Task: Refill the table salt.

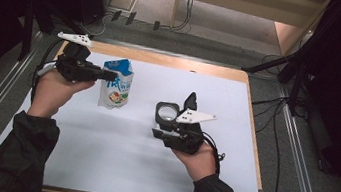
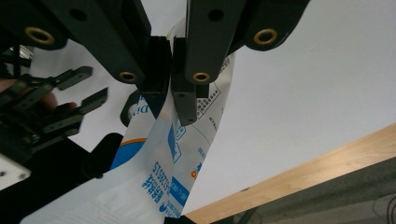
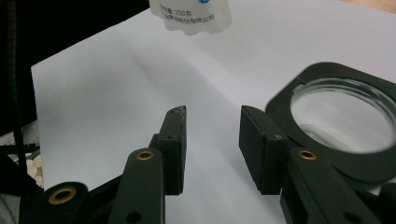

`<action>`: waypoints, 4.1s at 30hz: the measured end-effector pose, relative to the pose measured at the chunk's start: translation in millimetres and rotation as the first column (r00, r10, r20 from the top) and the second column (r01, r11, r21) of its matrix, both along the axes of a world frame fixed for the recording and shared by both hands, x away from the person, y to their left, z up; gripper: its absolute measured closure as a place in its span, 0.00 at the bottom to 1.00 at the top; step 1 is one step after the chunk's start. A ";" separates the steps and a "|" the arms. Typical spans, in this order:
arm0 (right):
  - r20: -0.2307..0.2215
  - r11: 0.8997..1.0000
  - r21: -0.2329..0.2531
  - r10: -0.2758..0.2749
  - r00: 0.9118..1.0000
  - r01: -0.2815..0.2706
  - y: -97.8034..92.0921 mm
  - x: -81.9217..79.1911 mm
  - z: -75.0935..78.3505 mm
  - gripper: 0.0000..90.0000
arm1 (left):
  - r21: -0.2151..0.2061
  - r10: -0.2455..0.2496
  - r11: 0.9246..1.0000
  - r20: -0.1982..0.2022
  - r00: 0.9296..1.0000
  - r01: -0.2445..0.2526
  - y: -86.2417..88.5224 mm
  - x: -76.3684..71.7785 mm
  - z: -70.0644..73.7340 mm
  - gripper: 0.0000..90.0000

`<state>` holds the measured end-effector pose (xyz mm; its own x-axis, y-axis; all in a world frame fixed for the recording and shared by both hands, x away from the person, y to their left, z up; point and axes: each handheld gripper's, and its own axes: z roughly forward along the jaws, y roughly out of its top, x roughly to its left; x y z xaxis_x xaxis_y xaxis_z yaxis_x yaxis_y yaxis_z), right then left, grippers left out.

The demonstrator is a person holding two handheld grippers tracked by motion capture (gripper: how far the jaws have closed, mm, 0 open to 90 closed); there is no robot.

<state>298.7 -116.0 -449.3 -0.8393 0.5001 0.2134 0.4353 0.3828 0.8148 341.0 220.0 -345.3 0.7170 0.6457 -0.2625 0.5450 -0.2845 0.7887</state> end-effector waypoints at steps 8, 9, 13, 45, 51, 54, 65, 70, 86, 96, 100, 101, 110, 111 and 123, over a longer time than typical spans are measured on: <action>0.030 1.000 -0.007 0.029 0.999 -0.029 30.7 7.2 -2.4 0.71 | -0.005 -0.023 1.000 -0.015 1.000 0.023 -8.5 -14.8 7.4 1.00; 0.034 1.000 -0.008 0.029 0.999 -0.029 34.4 9.3 -3.4 0.71 | -0.006 -0.026 1.000 -0.016 1.000 0.026 -9.2 -15.7 7.6 1.00; 0.029 1.000 -0.014 0.023 0.999 -0.023 49.6 14.2 -8.9 0.71 | -0.008 -0.028 1.000 -0.020 0.999 0.028 -12.3 -19.1 8.7 1.00; 0.083 0.999 0.003 -0.032 0.996 0.032 85.3 10.9 -38.1 0.76 | -0.017 -0.082 0.997 -0.069 0.994 0.081 -46.5 -15.7 6.2 0.99; 0.095 0.999 -0.023 -0.027 0.995 0.029 81.6 3.0 -40.6 0.74 | -0.013 -0.085 0.996 -0.078 0.993 0.084 -55.2 -5.9 -2.7 0.99; 0.083 0.999 -0.024 -0.027 0.996 0.029 80.0 1.4 -43.9 0.74 | -0.012 -0.097 0.995 -0.091 0.991 0.096 -59.7 -1.9 -6.0 0.99; 0.108 1.000 -0.012 0.002 0.994 0.000 79.2 -4.8 -43.5 0.69 | -0.025 -0.109 0.994 -0.093 0.990 0.107 -67.8 5.7 -10.4 0.98; 0.137 0.999 -0.030 0.032 0.990 -0.028 83.9 -10.9 -43.6 0.73 | -0.022 -0.128 0.992 -0.095 0.987 0.127 -73.3 6.7 -14.4 0.95; 0.127 0.999 -0.035 -0.018 0.992 0.023 80.5 -9.1 -53.3 0.72 | 0.000 -0.162 0.987 -0.089 0.983 0.163 -92.3 14.2 -24.5 0.99; 0.128 0.997 -0.049 -0.054 0.990 0.060 74.2 -6.4 -56.6 0.73 | 0.003 -0.182 0.983 -0.078 0.980 0.183 -106.4 22.2 -31.2 0.96; 0.122 0.996 -0.056 -0.057 0.991 0.064 73.8 -5.9 -58.4 0.73 | 0.011 -0.181 0.983 -0.080 0.980 0.183 -108.7 23.5 -34.6 0.94; 0.120 0.996 -0.058 -0.059 0.991 0.066 73.7 -5.6 -58.9 0.73 | 0.008 -0.184 0.983 -0.079 0.980 0.185 -109.3 23.4 -35.3 0.94; 0.113 0.996 -0.065 -0.055 0.992 0.063 73.2 -4.2 -61.2 0.73 | 0.026 -0.176 0.983 -0.093 0.980 0.179 -110.4 24.1 -39.7 0.94; 0.111 0.996 -0.062 -0.056 0.992 0.064 73.0 -4.1 -61.5 0.73 | 0.029 -0.172 0.984 -0.091 0.981 0.175 -110.6 24.5 -40.2 0.96; 0.093 0.997 -0.033 -0.059 0.994 0.063 71.2 -6.2 -63.4 0.70 | 0.038 -0.166 0.985 -0.103 0.981 0.171 -116.6 28.1 -45.1 0.98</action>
<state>292.5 -44.8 -512.6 -0.8222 0.5569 0.1177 0.3826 0.3876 0.8387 369.1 103.3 -390.3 0.7885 0.5312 -0.3099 0.5607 -0.4139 0.7172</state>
